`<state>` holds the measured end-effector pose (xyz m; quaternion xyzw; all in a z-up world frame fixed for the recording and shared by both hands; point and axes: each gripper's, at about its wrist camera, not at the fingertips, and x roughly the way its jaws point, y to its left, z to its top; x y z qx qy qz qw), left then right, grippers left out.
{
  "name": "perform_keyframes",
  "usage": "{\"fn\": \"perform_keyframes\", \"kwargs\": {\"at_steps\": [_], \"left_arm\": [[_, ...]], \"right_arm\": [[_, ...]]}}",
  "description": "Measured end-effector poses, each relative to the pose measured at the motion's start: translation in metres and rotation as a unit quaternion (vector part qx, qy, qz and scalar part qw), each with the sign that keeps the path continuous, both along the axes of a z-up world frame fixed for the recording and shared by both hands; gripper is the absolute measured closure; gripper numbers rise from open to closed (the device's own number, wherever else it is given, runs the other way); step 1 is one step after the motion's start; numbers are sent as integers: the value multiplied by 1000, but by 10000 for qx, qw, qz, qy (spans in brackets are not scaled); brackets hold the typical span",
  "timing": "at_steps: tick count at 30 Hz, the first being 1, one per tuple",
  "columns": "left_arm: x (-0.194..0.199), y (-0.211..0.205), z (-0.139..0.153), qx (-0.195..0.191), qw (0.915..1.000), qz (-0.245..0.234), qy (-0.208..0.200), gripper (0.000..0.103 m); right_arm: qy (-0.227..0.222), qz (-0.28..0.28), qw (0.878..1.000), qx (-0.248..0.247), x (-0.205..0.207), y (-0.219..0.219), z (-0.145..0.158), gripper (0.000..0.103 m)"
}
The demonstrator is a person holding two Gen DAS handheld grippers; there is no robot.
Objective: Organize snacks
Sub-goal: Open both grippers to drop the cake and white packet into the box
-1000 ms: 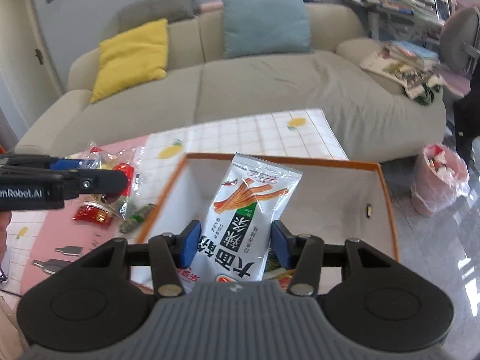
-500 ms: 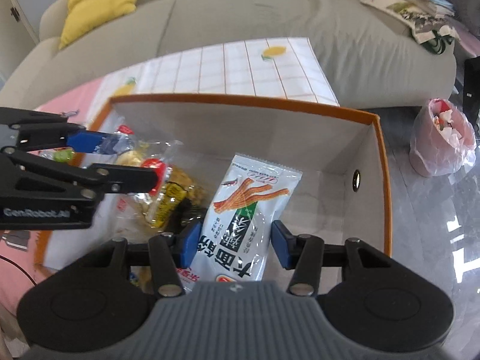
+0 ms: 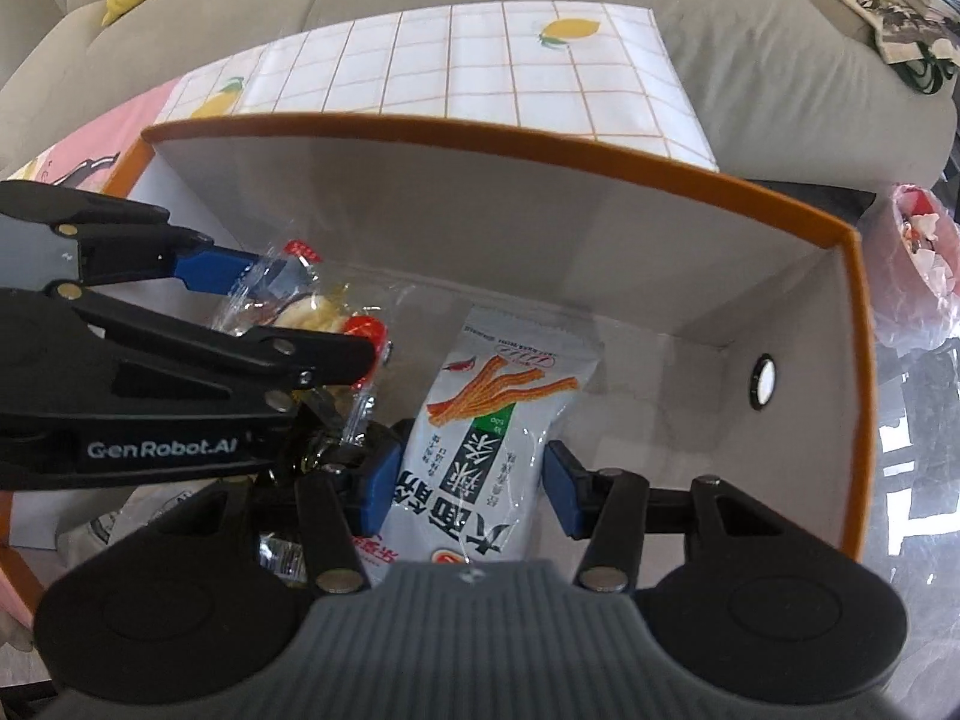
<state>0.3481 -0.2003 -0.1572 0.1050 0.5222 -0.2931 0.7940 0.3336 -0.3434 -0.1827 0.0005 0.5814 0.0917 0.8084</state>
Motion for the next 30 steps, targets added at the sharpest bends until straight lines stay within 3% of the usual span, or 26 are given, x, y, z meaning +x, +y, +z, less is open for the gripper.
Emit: {"fn": "perform_keyframes", "kwargs": {"at_steps": [8,11,14,17,19,24,30], "left_arm": [[-5,3,9,30,9998,-9,-172,26],[-8,5,17,37,9996,-37,-275,25],[-11,8,28,10,9993,-46,-361,25],[-17,16,42,-63,9990,10,-449,25],[-23,22,52,-127,9985,59,-524,23],[-42,39,80,-211,9965,169,-790,23],[-77,66,115,-274,9901,314,-1343,22]], "right_arm": [[40,-65,10000,-27,3,0,-2,45],[-8,-145,9999,-71,2,0,4,34],[-34,-182,9998,-113,0,2,10,33],[-123,-274,9994,-148,-5,3,19,21],[-211,-332,9991,-130,-11,4,26,21],[-563,-621,9964,-147,-33,12,51,18],[-1356,-911,9866,-14,-75,32,86,9]]}}
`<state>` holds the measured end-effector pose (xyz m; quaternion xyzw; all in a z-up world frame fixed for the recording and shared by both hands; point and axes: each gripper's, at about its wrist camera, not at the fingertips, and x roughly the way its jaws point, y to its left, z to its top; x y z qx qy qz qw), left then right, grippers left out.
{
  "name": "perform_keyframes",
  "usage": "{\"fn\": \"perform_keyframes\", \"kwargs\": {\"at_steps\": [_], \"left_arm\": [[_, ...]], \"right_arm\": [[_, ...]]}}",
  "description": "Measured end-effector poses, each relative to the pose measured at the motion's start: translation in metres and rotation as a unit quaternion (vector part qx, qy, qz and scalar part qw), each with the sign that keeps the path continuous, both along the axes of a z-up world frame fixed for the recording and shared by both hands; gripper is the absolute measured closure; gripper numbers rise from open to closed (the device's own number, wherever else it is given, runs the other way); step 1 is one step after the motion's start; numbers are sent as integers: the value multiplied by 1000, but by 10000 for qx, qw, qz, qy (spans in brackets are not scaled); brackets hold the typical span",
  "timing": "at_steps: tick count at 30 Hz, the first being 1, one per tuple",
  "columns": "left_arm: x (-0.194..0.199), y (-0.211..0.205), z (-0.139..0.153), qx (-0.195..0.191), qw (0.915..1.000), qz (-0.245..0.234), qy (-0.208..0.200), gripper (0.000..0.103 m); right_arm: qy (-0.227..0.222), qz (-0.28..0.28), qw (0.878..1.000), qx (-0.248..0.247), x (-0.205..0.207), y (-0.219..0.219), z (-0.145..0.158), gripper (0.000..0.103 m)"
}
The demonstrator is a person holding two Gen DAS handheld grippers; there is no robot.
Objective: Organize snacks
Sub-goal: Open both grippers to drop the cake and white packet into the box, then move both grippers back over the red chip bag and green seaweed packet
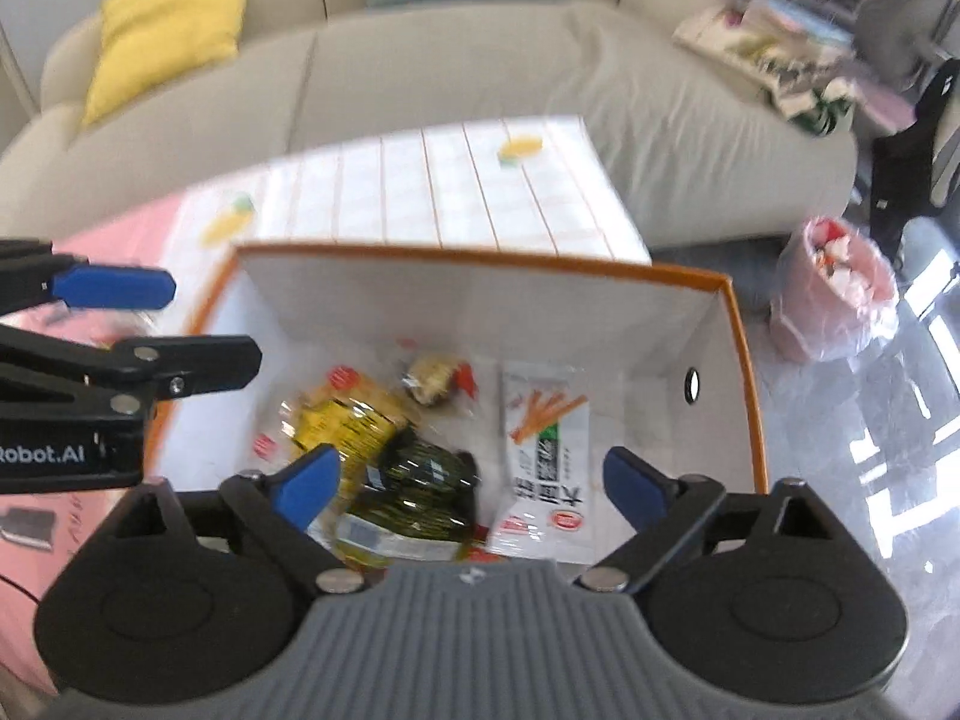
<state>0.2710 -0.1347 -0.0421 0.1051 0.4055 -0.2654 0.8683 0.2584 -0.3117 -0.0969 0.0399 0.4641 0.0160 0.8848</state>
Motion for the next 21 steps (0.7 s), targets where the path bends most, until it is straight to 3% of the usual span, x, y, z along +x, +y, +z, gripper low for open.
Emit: {"fn": "perform_keyframes", "kwargs": {"at_steps": [4,10,15,21], "left_arm": [[-28,27,19,-195,9993,154,-293,20],[-65,78,32,-559,9934,789,-612,19],[-85,119,23,-685,9859,1325,-763,18],[-104,164,1,-618,9796,1750,-774,18]], "right_arm": [[-437,-133,9989,141,-26,23,14,8],[-1032,-456,9927,433,-65,57,27,6],[-1511,-642,9856,409,-97,92,26,3],[-1758,-171,9839,281,-112,139,15,3]]}}
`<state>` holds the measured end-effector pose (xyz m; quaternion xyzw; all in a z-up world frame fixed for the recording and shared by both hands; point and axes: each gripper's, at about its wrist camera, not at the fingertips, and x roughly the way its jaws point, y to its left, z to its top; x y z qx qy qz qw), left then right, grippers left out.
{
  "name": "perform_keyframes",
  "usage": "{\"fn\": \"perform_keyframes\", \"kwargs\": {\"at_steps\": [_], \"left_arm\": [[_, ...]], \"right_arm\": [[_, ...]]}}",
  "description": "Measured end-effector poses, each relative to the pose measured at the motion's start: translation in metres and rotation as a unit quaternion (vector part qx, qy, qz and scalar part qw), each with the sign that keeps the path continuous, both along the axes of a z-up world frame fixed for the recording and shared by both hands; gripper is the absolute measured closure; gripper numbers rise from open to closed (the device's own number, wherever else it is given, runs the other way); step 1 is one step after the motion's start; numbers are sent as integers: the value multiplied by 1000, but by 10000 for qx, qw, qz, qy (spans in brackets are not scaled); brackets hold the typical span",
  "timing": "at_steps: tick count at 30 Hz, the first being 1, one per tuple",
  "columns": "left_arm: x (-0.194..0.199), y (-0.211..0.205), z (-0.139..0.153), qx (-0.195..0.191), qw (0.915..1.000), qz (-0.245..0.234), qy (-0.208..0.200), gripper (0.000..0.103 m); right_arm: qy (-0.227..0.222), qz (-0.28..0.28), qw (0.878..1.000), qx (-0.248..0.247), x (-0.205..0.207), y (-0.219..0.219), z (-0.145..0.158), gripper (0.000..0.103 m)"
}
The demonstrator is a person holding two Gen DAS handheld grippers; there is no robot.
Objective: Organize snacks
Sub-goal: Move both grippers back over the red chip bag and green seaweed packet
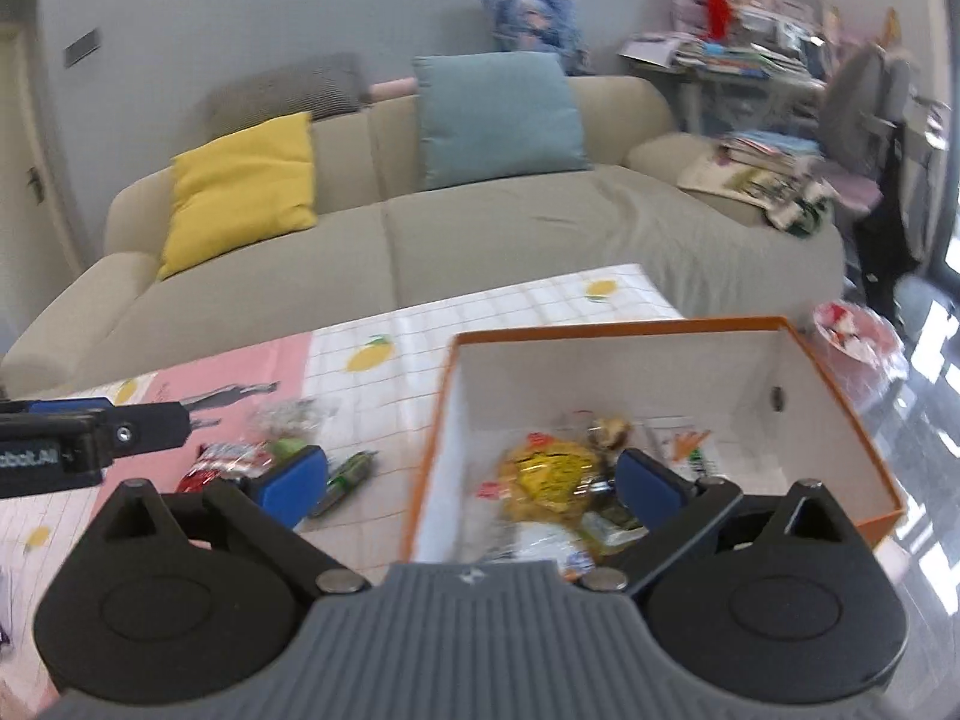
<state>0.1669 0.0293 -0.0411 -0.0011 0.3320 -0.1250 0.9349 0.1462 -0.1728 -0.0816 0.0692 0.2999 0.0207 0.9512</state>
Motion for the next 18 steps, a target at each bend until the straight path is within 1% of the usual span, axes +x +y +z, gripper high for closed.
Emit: {"fn": "perform_keyframes", "kwargs": {"at_steps": [2,6,11,13,18], "left_arm": [[-3,13,-9,-20,9999,121,101,18],[-9,34,-23,103,9993,299,195,18],[-5,60,-31,-159,9981,502,320,18],[-2,67,-34,-164,9979,528,342,18],[15,78,-44,-172,9969,537,551,18]], "right_arm": [[17,172,9998,-14,-1,15,-6,3],[151,494,9986,-83,2,42,-17,3],[159,791,9959,-417,9,68,-25,3],[164,910,9944,-511,14,76,-27,3],[80,1087,9919,-655,33,91,-34,3]]}}
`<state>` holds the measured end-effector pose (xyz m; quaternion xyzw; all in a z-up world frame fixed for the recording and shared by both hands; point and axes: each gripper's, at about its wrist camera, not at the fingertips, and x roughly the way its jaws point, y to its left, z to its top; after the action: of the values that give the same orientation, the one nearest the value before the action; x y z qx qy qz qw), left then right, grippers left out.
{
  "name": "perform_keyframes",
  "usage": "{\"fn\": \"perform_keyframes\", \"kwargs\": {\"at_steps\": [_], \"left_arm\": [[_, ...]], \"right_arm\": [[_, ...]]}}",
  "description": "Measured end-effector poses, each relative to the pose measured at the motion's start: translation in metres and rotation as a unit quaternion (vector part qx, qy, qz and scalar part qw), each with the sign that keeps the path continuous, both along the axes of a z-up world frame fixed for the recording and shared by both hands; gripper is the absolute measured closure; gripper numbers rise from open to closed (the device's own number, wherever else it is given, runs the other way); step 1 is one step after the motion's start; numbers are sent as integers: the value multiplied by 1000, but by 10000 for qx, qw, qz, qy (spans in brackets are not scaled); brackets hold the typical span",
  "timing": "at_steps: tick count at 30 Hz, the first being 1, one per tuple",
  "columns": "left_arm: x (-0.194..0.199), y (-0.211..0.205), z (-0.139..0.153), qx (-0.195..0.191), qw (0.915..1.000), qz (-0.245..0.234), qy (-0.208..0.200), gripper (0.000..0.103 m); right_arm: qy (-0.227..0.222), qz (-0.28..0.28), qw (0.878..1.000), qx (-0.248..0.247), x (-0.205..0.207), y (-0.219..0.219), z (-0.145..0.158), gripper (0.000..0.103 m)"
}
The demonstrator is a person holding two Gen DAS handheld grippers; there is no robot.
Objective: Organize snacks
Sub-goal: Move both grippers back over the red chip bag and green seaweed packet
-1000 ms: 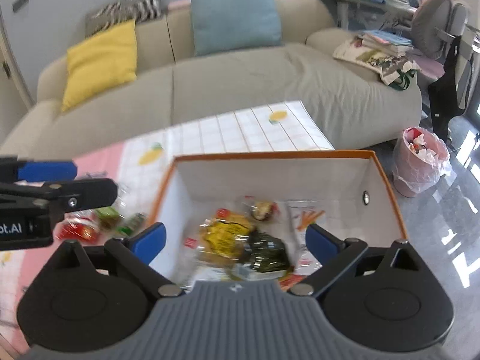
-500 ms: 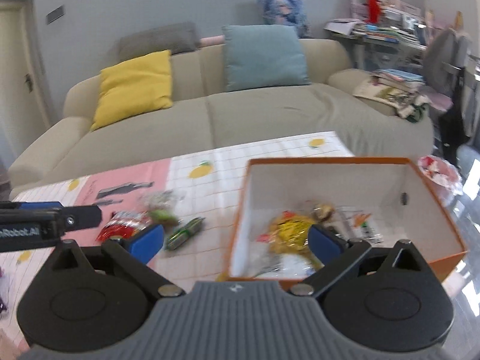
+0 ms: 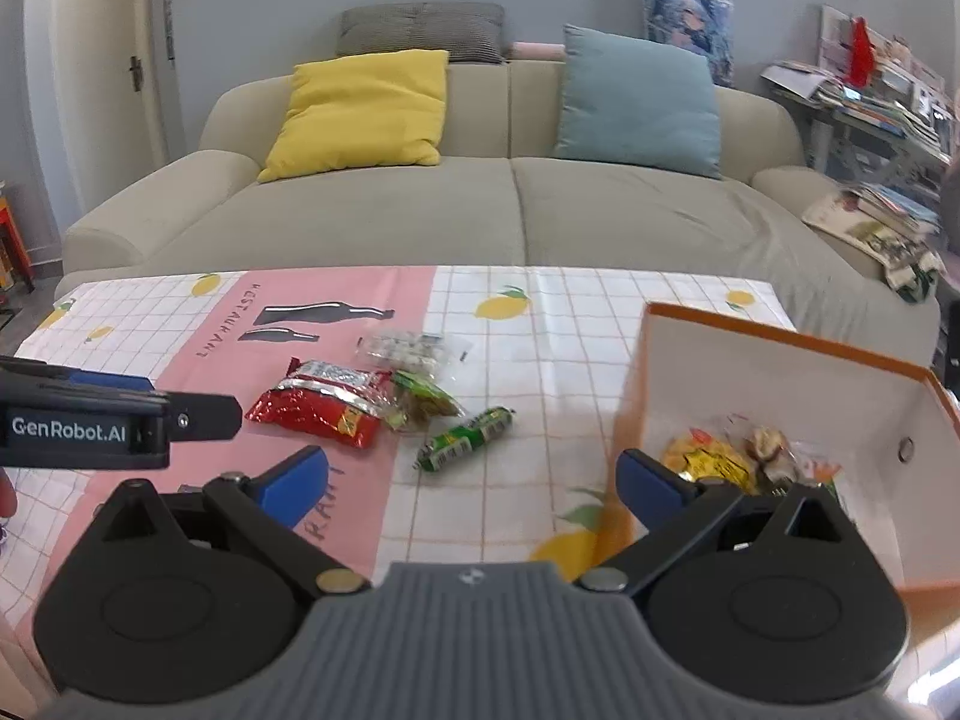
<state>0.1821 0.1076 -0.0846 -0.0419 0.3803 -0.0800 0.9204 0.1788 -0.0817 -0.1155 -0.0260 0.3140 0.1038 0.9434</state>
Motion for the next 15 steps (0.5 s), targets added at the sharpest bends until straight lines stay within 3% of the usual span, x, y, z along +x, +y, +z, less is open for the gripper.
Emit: {"fn": "perform_keyframes", "kwargs": {"at_steps": [6,12,15], "left_arm": [[28,9,-11,-36,9999,-8,164,19],[58,21,-30,-306,9988,-140,344,19],[75,25,-41,-274,9981,-175,520,19]], "right_arm": [[-6,251,9988,-411,30,19,-11,4],[199,498,9963,-668,64,33,-31,5],[355,651,9939,-822,81,41,-41,10]]}}
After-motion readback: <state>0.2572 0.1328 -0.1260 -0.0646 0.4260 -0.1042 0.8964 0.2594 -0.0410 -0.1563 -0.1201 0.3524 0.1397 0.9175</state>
